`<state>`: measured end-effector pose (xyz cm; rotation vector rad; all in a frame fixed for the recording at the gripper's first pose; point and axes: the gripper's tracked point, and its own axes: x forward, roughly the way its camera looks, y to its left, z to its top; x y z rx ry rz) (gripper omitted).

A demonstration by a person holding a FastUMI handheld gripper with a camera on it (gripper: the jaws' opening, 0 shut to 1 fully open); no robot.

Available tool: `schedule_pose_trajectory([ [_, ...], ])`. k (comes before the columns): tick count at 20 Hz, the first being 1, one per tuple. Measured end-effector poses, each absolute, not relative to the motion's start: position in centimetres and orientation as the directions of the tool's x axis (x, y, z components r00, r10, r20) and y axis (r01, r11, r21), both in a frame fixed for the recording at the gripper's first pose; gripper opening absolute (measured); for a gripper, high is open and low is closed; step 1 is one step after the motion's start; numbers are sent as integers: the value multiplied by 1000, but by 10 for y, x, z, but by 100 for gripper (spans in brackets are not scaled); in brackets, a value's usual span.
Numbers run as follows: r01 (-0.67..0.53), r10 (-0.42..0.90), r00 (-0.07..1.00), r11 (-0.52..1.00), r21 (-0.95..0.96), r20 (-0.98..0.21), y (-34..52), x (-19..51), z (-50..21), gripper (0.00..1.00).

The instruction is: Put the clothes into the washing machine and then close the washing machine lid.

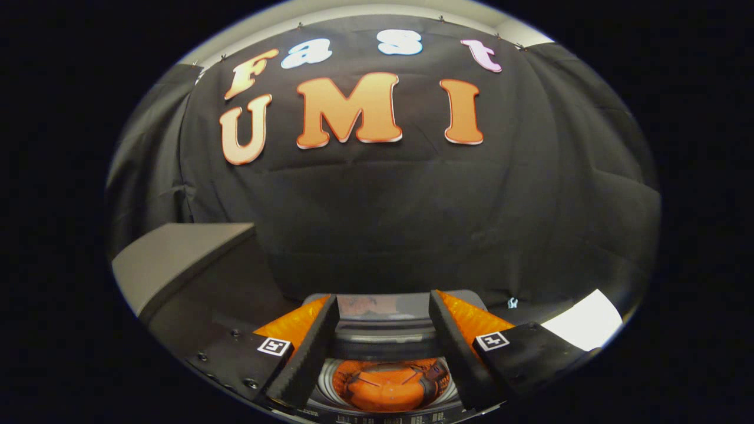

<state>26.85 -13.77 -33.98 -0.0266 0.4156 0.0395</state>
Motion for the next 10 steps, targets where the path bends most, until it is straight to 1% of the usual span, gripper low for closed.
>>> schedule_pose_trajectory([
  [4,-55,44,870,998,-8,-490,-134,254,-386,98],
  [10,-35,39,809,999,17,-587,-135,230,-445,99],
])
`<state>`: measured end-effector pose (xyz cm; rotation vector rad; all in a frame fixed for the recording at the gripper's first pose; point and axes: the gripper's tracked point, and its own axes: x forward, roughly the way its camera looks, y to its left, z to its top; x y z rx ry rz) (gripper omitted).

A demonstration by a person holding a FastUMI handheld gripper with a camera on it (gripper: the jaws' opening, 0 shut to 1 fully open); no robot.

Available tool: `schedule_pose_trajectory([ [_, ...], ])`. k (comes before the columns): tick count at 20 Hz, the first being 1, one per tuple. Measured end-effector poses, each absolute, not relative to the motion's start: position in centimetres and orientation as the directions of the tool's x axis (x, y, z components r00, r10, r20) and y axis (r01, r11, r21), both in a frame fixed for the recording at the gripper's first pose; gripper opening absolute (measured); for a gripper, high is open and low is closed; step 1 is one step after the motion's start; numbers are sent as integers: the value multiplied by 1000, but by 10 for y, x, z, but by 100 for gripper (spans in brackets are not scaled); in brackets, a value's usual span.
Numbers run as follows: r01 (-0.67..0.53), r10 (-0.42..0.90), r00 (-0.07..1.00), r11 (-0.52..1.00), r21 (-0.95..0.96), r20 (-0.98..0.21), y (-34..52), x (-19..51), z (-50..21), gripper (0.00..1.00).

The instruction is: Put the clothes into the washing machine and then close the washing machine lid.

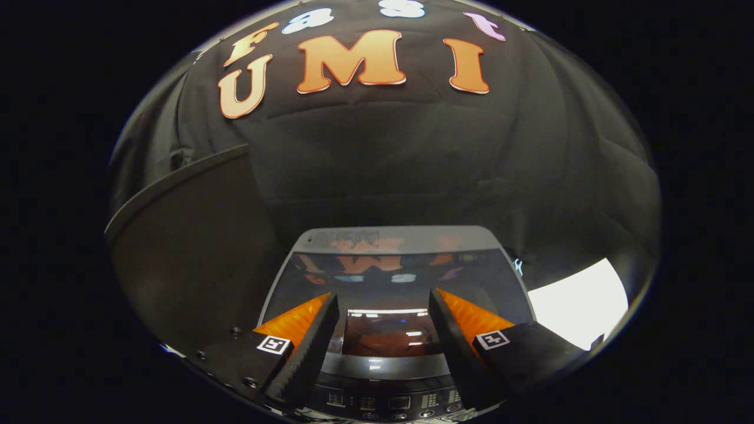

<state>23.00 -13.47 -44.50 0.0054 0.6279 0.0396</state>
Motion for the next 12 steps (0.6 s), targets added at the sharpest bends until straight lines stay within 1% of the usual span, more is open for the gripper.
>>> schedule_pose_trajectory([
  [4,-20,36,757,999,32,-652,-137,215,-478,99],
  [7,-15,34,733,999,34,-679,-139,205,-493,99],
  [10,-4,39,736,999,53,-676,-138,205,-489,99],
  [12,0,36,751,999,55,-659,-141,205,-473,99],
])
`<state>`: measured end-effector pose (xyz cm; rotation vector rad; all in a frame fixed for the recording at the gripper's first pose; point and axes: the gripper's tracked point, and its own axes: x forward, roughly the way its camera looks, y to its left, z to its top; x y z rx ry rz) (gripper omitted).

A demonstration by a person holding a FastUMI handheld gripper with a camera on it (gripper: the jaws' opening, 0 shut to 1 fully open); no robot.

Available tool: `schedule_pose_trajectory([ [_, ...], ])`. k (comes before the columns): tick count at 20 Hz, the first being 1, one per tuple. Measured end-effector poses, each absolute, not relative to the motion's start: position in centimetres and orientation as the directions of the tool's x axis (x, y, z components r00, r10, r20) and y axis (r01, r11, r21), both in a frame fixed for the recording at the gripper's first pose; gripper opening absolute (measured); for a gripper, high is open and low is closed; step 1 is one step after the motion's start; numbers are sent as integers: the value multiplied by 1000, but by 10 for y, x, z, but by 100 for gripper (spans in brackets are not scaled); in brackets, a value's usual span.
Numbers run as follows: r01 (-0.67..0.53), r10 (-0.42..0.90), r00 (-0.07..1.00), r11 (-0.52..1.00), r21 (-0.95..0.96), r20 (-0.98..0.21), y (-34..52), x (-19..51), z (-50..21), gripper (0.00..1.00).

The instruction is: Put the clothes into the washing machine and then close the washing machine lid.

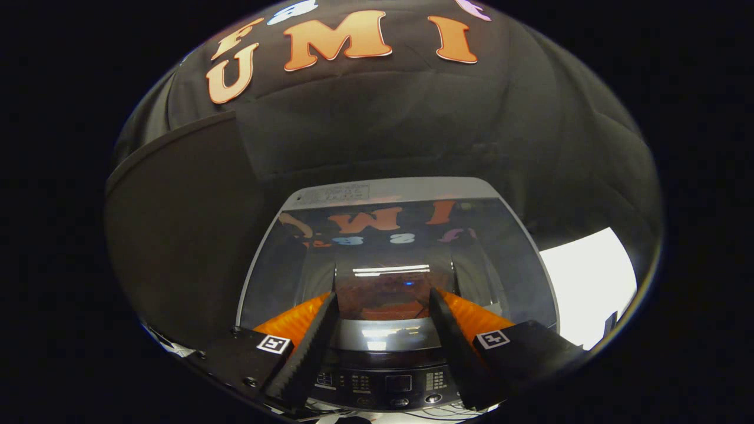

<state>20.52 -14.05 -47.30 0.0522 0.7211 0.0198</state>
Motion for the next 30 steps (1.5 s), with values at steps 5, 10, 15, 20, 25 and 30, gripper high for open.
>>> schedule_pose_trajectory([
  [5,-6,31,827,999,48,-561,-142,210,-394,99],
  [10,-21,32,926,999,34,-376,-149,202,-271,98],
  [15,-43,46,972,999,15,-229,-147,194,-169,98],
  [20,-43,40,990,999,-19,-134,-153,171,-108,98],
  [25,-29,28,996,999,-18,-86,-156,161,-83,98],
  [30,-22,21,996,1000,-21,-90,-159,154,-83,98],
])
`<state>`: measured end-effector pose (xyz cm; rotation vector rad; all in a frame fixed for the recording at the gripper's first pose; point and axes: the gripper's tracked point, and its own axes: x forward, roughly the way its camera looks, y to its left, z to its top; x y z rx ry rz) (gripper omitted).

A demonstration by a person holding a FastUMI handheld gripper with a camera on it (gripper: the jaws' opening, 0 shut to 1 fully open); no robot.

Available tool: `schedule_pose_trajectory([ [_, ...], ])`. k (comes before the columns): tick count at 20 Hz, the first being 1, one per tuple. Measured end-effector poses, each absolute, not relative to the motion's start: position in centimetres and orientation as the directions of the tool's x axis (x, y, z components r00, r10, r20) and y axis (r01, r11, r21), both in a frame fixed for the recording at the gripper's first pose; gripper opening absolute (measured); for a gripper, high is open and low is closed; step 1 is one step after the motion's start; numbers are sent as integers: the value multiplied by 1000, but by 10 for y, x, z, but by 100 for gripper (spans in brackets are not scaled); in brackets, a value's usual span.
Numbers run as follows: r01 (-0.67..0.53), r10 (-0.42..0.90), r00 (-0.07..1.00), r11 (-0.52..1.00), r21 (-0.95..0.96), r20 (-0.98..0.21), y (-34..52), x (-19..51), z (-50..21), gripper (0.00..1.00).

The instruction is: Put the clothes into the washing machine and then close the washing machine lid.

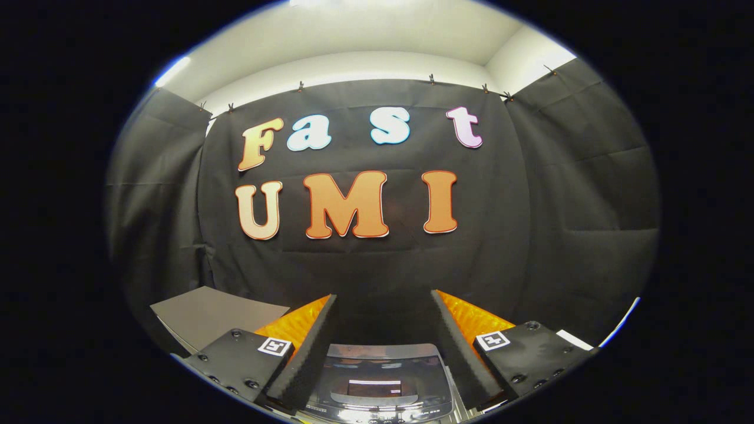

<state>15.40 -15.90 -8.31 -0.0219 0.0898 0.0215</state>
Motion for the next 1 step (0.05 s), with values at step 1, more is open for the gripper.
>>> schedule_pose_trajectory([
  [1,-22,20,995,1000,-21,-94,-160,154,-84,98],
])
